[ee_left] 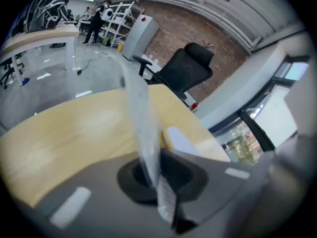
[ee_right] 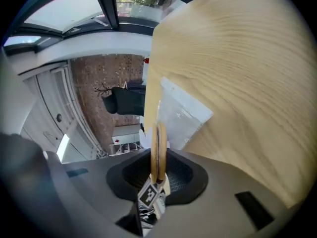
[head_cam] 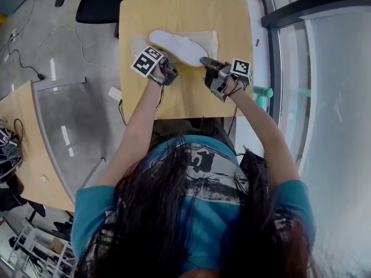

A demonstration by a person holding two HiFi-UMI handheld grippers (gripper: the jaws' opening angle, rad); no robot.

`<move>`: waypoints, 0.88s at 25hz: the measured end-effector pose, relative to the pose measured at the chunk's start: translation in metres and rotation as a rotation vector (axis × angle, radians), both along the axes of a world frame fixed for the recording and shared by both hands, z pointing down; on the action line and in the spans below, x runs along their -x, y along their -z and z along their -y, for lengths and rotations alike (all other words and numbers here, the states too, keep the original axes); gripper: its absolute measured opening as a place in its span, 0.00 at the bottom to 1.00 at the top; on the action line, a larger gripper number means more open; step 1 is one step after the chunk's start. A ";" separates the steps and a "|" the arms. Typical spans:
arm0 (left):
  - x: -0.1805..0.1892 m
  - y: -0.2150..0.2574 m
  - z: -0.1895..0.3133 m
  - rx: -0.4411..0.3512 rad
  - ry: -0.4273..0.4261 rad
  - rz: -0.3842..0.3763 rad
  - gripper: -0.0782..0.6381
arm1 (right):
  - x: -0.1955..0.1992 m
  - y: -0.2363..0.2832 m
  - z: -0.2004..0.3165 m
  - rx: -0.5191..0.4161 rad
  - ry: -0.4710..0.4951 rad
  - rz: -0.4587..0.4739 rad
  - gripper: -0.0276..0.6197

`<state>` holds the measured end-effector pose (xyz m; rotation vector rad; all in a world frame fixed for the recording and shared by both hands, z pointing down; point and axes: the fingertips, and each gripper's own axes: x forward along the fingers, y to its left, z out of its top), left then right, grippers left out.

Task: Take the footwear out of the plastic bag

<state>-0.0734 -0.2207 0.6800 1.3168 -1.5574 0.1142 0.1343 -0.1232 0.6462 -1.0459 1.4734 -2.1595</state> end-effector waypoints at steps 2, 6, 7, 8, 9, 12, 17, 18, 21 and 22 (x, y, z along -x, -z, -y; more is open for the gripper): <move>-0.001 -0.001 0.000 -0.003 -0.039 0.011 0.12 | 0.007 -0.013 -0.004 0.021 0.000 -0.043 0.16; -0.002 -0.001 -0.001 0.004 -0.170 0.082 0.22 | 0.013 -0.028 0.000 0.032 -0.003 -0.163 0.16; -0.003 0.000 -0.002 0.005 -0.214 0.103 0.29 | 0.014 -0.030 0.002 0.034 -0.007 -0.189 0.16; -0.004 0.000 -0.003 0.008 -0.264 0.119 0.37 | 0.015 -0.031 0.004 0.034 -0.011 -0.212 0.16; -0.005 0.000 -0.005 0.016 -0.317 0.129 0.43 | 0.016 -0.032 0.007 0.033 -0.017 -0.234 0.16; -0.010 0.000 -0.017 0.057 -0.448 0.132 0.52 | 0.019 -0.032 0.016 0.021 -0.044 -0.285 0.17; -0.004 0.008 -0.038 0.057 -0.525 0.158 0.52 | 0.028 -0.031 0.042 -0.031 -0.066 -0.366 0.17; -0.005 0.009 -0.042 0.050 -0.551 0.167 0.52 | 0.028 -0.031 0.047 -0.042 -0.068 -0.382 0.17; -0.011 0.018 -0.056 0.012 -0.632 0.191 0.52 | 0.025 -0.028 0.061 -0.071 -0.082 -0.427 0.17; -0.013 0.022 -0.060 -0.003 -0.655 0.190 0.52 | 0.024 -0.028 0.066 -0.078 -0.086 -0.434 0.17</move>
